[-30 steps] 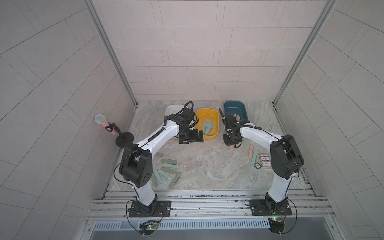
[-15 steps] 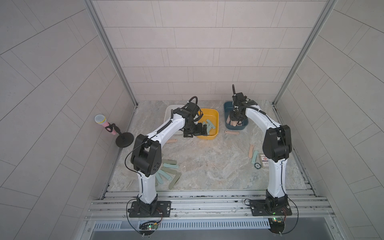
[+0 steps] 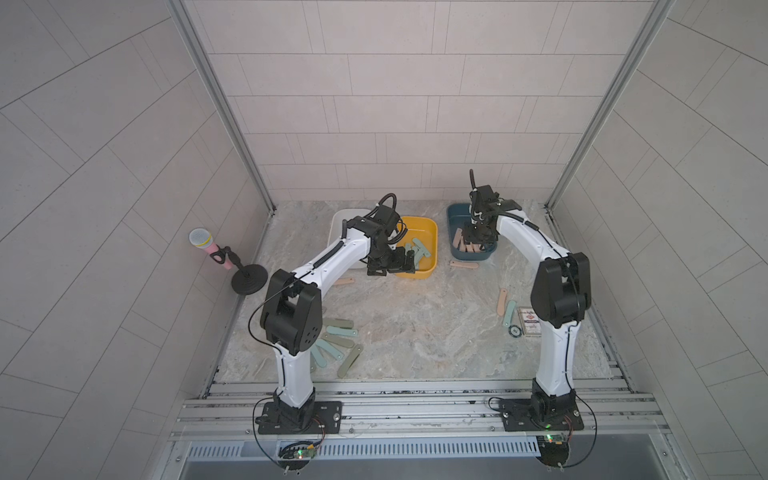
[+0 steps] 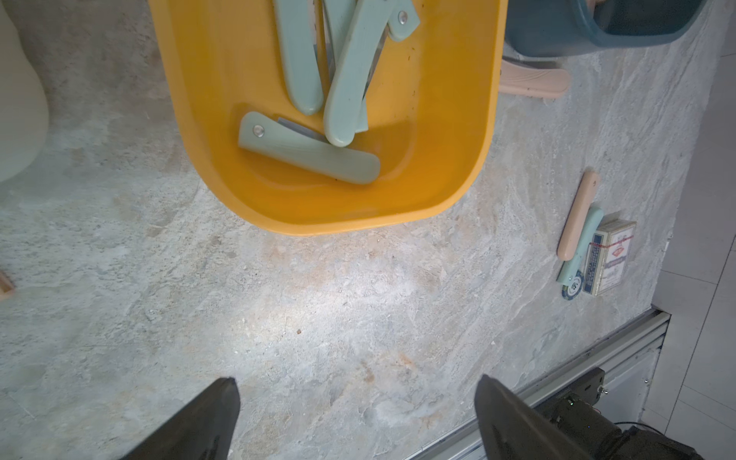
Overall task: Place the fruit knives into the storage box by color
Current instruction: Place the fruit knife in the storage box, then pick up the fruit knife from the center of the board.
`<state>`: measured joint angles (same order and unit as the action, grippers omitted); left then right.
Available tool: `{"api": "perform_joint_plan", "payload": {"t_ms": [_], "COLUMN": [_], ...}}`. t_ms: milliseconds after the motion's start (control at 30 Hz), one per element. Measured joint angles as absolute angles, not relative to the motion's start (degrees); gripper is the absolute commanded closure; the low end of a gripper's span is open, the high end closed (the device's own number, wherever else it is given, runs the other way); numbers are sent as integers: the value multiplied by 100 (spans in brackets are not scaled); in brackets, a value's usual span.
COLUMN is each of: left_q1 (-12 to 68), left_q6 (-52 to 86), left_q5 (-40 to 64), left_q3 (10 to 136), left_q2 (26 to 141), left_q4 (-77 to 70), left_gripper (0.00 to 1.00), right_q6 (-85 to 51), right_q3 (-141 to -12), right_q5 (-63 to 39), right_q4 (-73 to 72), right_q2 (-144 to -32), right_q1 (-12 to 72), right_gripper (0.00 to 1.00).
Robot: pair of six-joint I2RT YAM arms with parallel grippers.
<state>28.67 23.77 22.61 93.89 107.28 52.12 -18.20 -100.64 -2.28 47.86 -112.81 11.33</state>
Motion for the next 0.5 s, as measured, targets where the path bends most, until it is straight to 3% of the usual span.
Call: {"api": "perform_joint_plan", "payload": {"t_ms": [233,500], "left_q1": [3103,3452], "left_q6": [2421,2534], "left_q5": [2196,2180], "left_q3": [8324,7207], "left_q2": [9830,9299], "left_q4": [5078,4858], "left_gripper": [0,0], "right_q6": [-2311,-2552], "right_q3": [-7262,-5714], "right_q5": [325,550], "right_q4": [4886,4805], "right_q2": [-8969,-8659], "right_q1": [1240,1120], "right_gripper": [51,52]}}
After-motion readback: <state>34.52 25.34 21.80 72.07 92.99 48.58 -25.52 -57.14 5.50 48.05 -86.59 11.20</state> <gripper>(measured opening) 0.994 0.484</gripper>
